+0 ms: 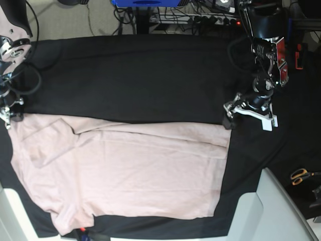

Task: Fold the T-shirt properly
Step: 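Open both grippers and release the shirt edge, then regrasp the shoulder edge and drag the shirt further from the hem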

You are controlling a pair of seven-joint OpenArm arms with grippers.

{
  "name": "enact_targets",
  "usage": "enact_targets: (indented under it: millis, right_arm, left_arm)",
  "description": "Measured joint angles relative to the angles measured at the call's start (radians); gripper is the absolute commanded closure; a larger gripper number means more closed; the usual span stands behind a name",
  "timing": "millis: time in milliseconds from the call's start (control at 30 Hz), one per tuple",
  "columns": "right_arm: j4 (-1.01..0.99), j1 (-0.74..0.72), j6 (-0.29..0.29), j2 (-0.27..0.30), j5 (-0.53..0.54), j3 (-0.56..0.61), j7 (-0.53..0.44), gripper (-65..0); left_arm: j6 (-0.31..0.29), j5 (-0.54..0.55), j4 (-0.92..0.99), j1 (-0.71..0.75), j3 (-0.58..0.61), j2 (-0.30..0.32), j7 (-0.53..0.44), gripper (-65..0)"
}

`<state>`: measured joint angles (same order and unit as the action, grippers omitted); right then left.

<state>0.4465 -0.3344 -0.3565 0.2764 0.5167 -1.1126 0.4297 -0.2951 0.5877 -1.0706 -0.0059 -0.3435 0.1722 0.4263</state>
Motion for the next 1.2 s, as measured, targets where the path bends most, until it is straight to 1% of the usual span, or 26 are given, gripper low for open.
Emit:
enact_targets:
  millis: [67,300,500,700,833,867,900,933,1067,1133,1200]
  right_arm:
    - [0.0,0.0,-0.001,0.0,0.0,0.0,0.001,-0.2]
    - [0.0,0.011,-0.011,0.0,0.004,0.002,0.0,-0.2]
    - [0.008,0.016,-0.008,0.006,0.008,0.124,-0.018,-0.2]
    - [0.009,0.014,-0.008,0.005,0.008,0.132,-0.018,-0.2]
    - [0.009,0.014,-0.008,0.003,0.011,0.132,-0.019,-0.2]
    - [0.009,0.014,-0.008,0.003,0.011,0.132,-0.019,-0.2]
    - [0.009,0.014,-0.008,0.003,0.012,0.132,-0.019,-0.2]
    - [0.009,0.014,-0.008,0.003,0.012,0.132,-0.019,-0.2]
    - [0.009,0.014,-0.008,0.003,0.011,0.132,-0.019,-0.2]
    - [0.009,0.014,-0.008,0.003,0.011,0.132,-0.018,-0.2]
    - [0.009,0.014,-0.009,0.003,0.011,0.132,-0.018,-0.2]
  left_arm:
    - [-0.001,0.013,0.016,-0.009,-0.003,0.0,-0.007,-58.7]
    - [-0.001,0.008,0.076,-0.078,-0.002,-0.045,-0.019,-58.6]
    - [0.004,0.006,0.099,-0.111,-0.004,-0.07,-0.02,-58.6]
    - [-0.008,0.016,0.182,-0.171,-0.003,-0.072,-0.025,-58.6]
    - [-0.008,0.016,0.2,-0.191,-0.003,-0.072,-0.024,-58.3]
    - [-0.008,0.016,0.201,-0.191,-0.003,-0.072,-0.026,-56.6]
    - [-0.008,0.016,0.201,-0.191,-0.003,-0.072,-0.026,-53.2]
    - [-0.007,0.014,0.201,-0.191,-0.003,-0.072,-0.025,-48.4]
    - [0.007,0.004,0.205,-0.188,-0.003,-0.089,-0.006,-22.2]
    - [0.008,0.002,0.209,-0.187,-0.002,-0.1,0.006,-11.8]
    - [0.008,-0.001,0.212,-0.187,-0.001,-0.104,0.014,-3.0]
